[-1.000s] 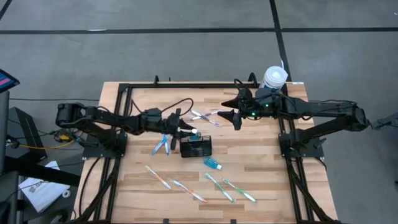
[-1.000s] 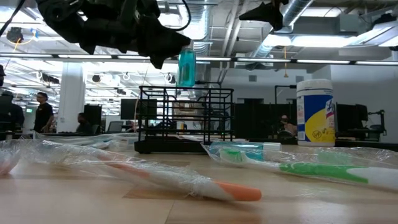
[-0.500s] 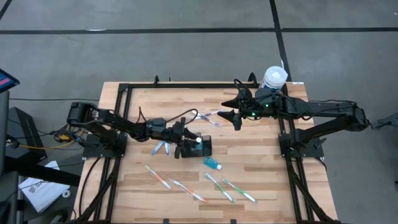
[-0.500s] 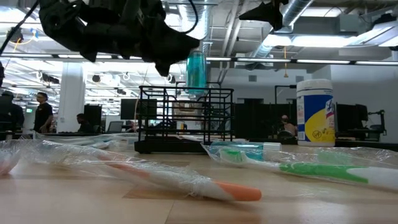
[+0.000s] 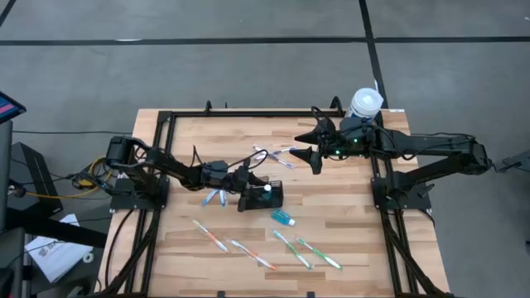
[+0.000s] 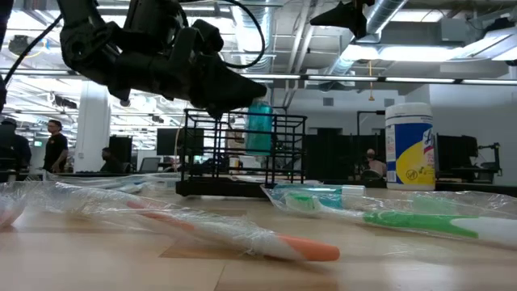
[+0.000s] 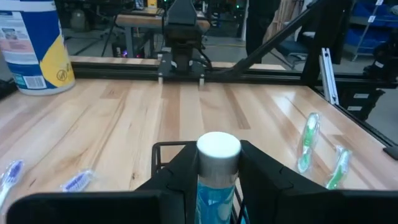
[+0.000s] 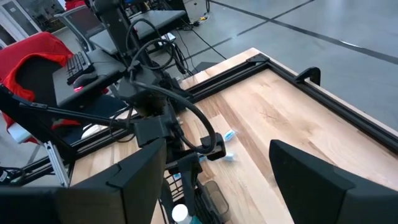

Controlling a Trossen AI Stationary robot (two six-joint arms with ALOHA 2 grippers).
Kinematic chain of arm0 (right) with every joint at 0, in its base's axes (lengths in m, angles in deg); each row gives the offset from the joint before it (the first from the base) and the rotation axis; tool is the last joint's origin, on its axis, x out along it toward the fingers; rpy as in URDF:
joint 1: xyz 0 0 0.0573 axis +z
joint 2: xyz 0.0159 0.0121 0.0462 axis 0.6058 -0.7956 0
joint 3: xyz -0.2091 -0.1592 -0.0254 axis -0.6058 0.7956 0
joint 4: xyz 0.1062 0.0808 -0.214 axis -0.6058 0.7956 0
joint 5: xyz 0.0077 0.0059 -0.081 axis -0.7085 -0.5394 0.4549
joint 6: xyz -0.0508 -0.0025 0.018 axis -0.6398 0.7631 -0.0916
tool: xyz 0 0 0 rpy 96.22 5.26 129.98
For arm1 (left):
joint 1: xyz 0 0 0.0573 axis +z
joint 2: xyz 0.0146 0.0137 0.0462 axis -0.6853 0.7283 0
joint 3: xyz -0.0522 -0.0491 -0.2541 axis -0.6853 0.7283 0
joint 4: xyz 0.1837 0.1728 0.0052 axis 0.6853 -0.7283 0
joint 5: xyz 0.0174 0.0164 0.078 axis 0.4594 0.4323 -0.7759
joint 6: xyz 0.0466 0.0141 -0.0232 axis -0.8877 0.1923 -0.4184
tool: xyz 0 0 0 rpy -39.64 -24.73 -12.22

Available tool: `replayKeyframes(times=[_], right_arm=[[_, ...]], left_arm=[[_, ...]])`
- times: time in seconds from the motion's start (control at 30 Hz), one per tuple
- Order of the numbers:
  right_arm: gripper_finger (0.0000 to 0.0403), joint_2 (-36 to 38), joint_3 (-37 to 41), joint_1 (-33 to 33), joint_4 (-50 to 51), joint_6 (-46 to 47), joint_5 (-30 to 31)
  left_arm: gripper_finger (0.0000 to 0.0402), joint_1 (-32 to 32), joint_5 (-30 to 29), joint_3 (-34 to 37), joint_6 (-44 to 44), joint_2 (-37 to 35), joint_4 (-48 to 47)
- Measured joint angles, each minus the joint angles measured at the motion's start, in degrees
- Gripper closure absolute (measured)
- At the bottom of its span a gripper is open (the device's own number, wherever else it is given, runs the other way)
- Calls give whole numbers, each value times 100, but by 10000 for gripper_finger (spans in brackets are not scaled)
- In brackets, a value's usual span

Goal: Pick & Place toothbrushing station
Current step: Put the right blue mouthwash into the mesh organizer

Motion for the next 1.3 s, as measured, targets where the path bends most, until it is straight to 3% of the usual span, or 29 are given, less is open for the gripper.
replayKeyframes(times=[0.7, 0.93, 1.3], right_arm=[[128, 0, 0, -15, -193, -298, -120], [128, 0, 0, -48, -280, -350, -151], [128, 0, 0, -48, -309, -350, -151]], left_arm=[[320, 39, 187, 0, 40, 132, -217], [282, 39, 205, 1, 40, 132, -212], [299, 39, 281, 0, 44, 130, -215]])
